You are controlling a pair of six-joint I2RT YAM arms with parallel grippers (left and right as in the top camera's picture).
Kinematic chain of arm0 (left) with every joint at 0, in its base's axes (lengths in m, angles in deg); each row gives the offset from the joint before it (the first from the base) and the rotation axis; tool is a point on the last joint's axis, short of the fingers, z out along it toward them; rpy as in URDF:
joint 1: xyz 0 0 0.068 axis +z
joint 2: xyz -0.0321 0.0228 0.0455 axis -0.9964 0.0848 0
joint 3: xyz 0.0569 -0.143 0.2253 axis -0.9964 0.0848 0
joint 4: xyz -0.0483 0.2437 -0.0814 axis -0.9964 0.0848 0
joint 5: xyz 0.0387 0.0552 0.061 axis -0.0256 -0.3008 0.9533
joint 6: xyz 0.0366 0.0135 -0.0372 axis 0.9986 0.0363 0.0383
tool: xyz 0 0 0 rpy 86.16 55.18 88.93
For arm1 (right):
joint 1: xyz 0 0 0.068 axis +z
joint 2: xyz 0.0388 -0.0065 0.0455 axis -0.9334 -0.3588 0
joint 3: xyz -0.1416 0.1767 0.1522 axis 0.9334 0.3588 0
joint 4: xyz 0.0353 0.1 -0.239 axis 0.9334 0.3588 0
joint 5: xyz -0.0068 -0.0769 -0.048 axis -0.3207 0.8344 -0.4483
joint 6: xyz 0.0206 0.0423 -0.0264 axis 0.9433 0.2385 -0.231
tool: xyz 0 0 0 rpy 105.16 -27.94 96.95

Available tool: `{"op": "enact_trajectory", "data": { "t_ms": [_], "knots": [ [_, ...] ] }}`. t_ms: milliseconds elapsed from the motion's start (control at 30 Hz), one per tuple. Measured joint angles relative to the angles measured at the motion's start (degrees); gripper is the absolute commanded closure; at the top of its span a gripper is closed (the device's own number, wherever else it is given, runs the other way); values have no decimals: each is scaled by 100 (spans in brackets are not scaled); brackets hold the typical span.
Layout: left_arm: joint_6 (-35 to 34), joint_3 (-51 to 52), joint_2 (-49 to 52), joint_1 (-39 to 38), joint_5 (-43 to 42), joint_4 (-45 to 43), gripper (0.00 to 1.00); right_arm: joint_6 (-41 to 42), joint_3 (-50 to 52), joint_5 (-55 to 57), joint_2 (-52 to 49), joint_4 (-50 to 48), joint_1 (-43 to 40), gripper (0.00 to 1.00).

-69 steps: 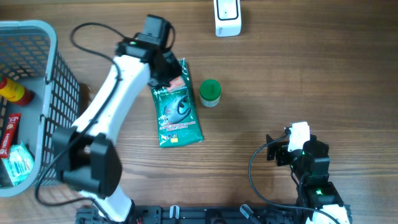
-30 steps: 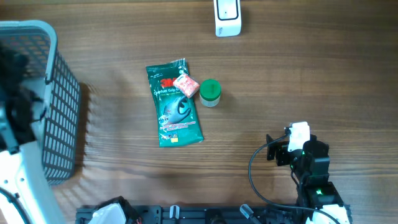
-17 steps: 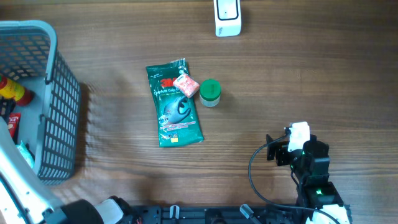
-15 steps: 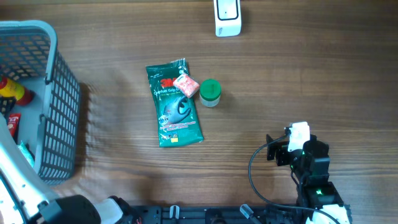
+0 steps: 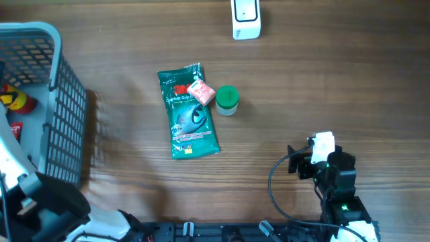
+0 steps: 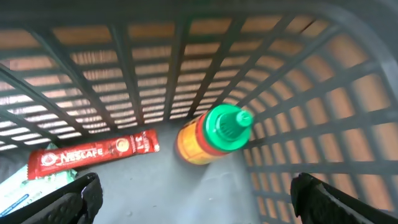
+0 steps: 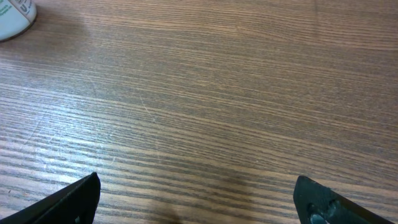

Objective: Scan the item barcode
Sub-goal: 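Reach the left gripper into the basket and grasp the red sauce bottle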

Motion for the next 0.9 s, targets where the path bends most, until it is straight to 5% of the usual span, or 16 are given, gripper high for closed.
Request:
{"op": "enact_trajectory", "data": {
  "t_ms": [900],
  "knots": [
    [2, 2, 354, 0, -717, 428, 0, 0, 0, 0, 0, 0, 0, 0]
  ]
}}
